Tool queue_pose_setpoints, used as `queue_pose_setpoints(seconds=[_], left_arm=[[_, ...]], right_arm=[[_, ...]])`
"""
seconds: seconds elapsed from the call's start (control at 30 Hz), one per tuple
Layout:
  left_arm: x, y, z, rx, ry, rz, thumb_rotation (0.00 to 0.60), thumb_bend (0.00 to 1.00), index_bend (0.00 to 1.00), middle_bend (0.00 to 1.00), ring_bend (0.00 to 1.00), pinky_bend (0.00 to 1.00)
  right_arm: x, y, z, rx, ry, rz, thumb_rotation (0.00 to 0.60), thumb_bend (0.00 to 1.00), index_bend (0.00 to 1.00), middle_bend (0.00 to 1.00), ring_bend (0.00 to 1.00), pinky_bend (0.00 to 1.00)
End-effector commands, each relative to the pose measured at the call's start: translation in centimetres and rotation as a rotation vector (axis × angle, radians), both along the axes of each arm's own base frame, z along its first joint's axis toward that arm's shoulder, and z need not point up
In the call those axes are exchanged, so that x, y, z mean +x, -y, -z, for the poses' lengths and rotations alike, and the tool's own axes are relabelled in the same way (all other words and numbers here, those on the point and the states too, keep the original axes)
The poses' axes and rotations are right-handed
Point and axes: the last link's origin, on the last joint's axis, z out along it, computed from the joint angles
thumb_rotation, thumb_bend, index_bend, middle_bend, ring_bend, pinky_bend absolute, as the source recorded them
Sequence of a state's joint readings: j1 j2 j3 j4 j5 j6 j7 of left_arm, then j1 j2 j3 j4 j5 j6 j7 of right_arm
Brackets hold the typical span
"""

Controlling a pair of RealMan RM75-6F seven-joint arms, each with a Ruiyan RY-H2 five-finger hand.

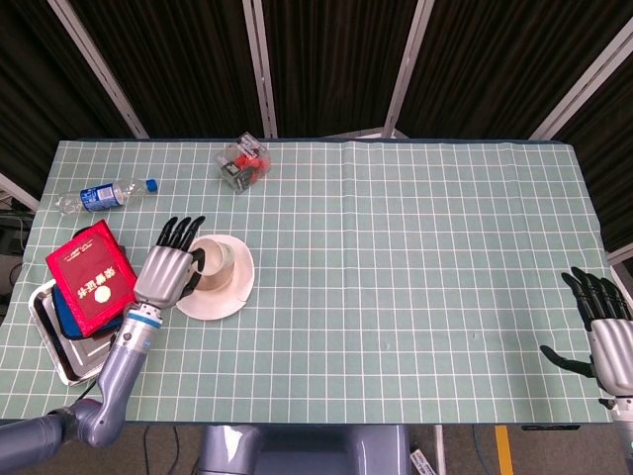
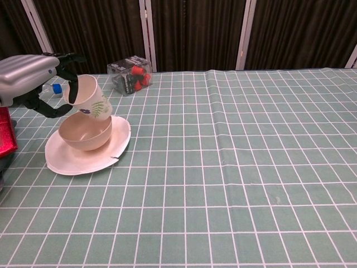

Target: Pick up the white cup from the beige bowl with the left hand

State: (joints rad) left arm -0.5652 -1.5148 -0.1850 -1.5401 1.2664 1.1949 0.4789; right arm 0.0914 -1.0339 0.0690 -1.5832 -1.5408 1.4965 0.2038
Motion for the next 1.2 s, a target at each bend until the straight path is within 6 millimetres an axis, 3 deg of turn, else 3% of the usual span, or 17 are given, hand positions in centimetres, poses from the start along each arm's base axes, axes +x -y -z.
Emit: queue_pose_setpoints(seconds=[0.03,0.33,0.97,1.1,1.2], left_arm=[[1.7,2.5,-0.2,-0.048,0.006,0.098,0.600,0.65,0.63,0.00,0.00,0.00],[3.8,5.6,1.4,-0.183,0.011,0.200,0.600,0.65,0.63,0.00,0.00,0.00],[2.6,6.1,4.6,-0.349,-0.160,0.168,0.600,0.65,0.58,0.00,0.00,0.00],[2.2,6.5,5.1,-0.360,-0.185,0.163,0.600,0.60,0.55,0.00,0.00,0.00],[1.9,6.5,4.9,-0.347,-0.183,0.152,0.600,0.49,0.45,0.00,0.00,0.00]], right_arm=[[0.0,0.0,0.0,-0.004,-0.001,0.002,0.600,0.03,0.04,0.00,0.00,0.00],[0.1,-0.1,-0.3,-0.026,0.007,0.000,0.600,0.03,0.04,0.00,0.00,0.00],[0.0,-0.1,-1.1,-0.060,0.026,0.001,0.600,0.03,0.04,0.00,0.00,0.00],[0.0,-0.1,-1.2,-0.060,0.031,0.001,0.600,0.03,0.04,0.00,0.00,0.00],[0.0,-0.1,-1.2,-0.061,0.031,0.002,0.600,0.03,0.04,0.00,0.00,0.00]])
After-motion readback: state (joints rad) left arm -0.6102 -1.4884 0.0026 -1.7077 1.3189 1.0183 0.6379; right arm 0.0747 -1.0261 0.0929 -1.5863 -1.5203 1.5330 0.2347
